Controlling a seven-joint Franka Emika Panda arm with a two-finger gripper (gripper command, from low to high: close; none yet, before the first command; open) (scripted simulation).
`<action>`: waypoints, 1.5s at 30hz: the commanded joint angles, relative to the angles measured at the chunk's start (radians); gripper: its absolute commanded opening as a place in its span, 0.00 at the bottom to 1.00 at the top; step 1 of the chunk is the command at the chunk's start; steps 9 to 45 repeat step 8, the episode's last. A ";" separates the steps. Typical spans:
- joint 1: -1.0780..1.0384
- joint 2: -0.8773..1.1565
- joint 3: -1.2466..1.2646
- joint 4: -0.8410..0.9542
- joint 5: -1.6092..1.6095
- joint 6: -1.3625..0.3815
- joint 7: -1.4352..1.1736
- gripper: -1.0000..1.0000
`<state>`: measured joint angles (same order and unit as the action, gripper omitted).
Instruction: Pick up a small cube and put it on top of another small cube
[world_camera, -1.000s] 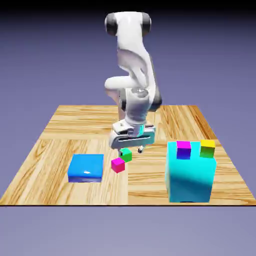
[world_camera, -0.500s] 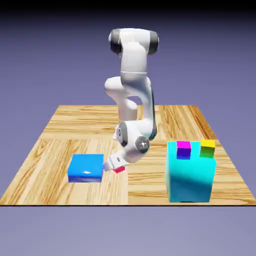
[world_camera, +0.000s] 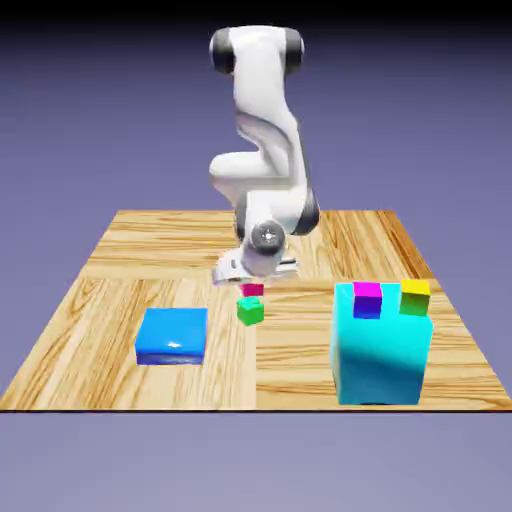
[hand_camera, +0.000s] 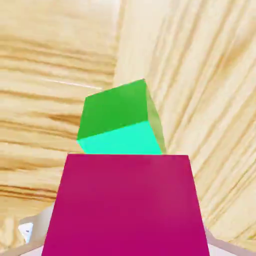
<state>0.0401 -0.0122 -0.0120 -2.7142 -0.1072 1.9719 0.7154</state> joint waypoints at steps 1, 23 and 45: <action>-0.004 0.024 -0.002 -0.020 -0.009 0.044 0.005 0.00; -0.006 0.046 -0.005 -0.038 -0.014 0.084 0.008 1.00; -0.006 0.046 -0.005 -0.038 -0.014 0.084 0.008 1.00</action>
